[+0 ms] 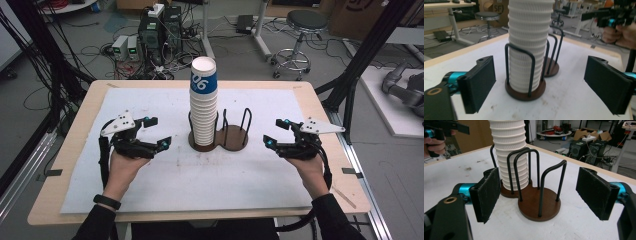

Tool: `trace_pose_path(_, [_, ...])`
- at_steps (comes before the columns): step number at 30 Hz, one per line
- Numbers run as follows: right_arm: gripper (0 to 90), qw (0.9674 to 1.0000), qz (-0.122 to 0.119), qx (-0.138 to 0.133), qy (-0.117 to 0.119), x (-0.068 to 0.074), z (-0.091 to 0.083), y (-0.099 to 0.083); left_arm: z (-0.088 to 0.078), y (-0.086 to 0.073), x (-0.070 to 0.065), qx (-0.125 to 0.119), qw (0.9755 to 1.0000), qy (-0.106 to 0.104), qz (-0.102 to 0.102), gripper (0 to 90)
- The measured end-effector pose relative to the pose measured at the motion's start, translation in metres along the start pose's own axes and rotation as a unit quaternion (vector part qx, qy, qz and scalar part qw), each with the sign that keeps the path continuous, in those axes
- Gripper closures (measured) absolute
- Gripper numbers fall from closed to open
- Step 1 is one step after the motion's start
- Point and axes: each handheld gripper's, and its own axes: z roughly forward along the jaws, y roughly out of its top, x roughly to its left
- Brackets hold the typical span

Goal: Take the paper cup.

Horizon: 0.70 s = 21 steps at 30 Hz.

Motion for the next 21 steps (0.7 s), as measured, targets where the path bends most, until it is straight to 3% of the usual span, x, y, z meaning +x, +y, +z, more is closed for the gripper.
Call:
trace_pose_path(11, [20.4,1.0,0.0,0.002,0.006,0.0,0.002,0.0,0.042,0.031,0.002,0.006,0.9996,-0.003,0.028,6.9])
trace_pose_path(21, [20.4,1.0,0.002,-0.002,0.009,-0.001,-0.001,0.0,0.076,0.048,0.01,-0.002,0.9996,-0.013,0.027,6.9])
